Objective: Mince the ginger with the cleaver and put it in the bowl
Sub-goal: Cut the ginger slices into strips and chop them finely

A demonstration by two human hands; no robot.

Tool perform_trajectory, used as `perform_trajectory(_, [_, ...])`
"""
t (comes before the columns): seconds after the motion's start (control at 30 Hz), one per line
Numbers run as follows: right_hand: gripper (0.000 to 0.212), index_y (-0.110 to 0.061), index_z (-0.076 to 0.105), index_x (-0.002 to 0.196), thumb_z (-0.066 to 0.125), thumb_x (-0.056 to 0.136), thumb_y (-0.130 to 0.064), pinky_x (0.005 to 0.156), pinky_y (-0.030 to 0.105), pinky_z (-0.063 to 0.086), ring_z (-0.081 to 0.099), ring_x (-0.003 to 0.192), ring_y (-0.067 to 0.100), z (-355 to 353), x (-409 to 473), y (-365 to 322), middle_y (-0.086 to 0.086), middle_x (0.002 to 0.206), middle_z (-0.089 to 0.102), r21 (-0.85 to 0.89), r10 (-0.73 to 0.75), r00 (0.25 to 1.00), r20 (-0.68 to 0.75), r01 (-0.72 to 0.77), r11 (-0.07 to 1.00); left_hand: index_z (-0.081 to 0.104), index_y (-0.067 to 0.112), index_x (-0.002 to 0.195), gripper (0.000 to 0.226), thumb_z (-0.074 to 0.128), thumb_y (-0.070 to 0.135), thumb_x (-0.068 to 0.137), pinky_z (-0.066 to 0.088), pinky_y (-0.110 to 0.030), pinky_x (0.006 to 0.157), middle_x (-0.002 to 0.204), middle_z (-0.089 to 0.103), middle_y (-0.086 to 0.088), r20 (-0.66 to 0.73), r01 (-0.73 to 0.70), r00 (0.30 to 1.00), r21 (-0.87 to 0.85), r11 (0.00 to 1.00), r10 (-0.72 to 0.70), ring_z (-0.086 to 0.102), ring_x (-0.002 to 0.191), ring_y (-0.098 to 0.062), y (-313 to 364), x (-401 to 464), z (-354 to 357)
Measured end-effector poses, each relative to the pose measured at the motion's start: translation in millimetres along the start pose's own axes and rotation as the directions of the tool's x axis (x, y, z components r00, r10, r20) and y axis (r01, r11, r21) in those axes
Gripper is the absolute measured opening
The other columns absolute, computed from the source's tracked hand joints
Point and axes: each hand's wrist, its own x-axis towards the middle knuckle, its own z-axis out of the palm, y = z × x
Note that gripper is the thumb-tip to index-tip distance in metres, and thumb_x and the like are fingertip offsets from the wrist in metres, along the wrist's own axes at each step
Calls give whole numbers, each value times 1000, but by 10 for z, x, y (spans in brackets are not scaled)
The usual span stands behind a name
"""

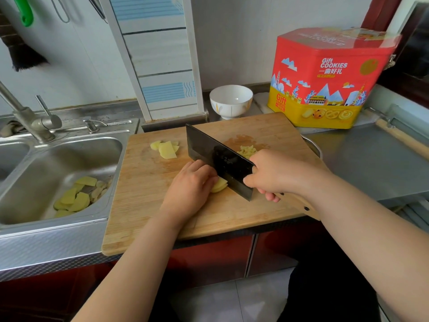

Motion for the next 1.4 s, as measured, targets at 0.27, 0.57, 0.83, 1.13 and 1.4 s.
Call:
perform_trajectory(0.27, [21, -16, 42, 72, 49, 91, -10, 40, 21, 38, 49, 38, 17, -102, -63, -118, 12, 63, 59, -38, -42, 997, -63, 40, 998, 63, 19, 95, 9, 54, 21, 94, 44, -31, 70, 94, 57, 6, -15, -19, 1000, -26, 1000, 18, 45, 83, -15, -3, -14, 33])
perform_trajectory(0.57, [25, -10, 45, 69, 49, 94, -13, 42, 21, 40, 46, 30, 14, -147, -82, -206, 7, 46, 54, -110, 23, 1000, 6, -22, 994, 65, 19, 95, 8, 57, 20, 92, 42, -27, 72, 94, 58, 4, -33, -34, 999, -35, 999, 33, 46, 82, -15, -11, -19, 28])
perform_trajectory(0.83, [26, -8, 39, 70, 46, 95, -9, 44, 21, 43, 47, 26, 14, -114, 67, -299, 6, 36, 54, -175, 68, 997, 47, -59, 983, 66, 18, 95, 6, 62, 18, 90, 36, -23, 72, 92, 55, 8, -51, -30, 998, -41, 999, 28, 46, 82, -15, -18, -16, 39])
perform_trajectory(1.13, [25, -3, 49, 70, 51, 94, -13, 47, 23, 43, 48, 30, 17, 22, 45, 4, 11, 48, 54, -7, 96, 995, -20, -96, 995, 66, 19, 91, 3, 63, 21, 90, 43, -26, 75, 96, 60, 8, -61, -8, 998, -79, 997, 3, 50, 87, -14, -28, -42, 50])
perform_trajectory(1.4, [25, -7, 47, 74, 51, 96, -19, 48, 24, 42, 47, 34, 19, -53, -54, 30, 12, 50, 56, 43, 73, 994, -76, -69, 997, 65, 18, 91, 8, 59, 24, 91, 42, -24, 71, 95, 58, 6, -76, -39, 996, -35, 999, 37, 49, 84, -14, 1, -78, 33])
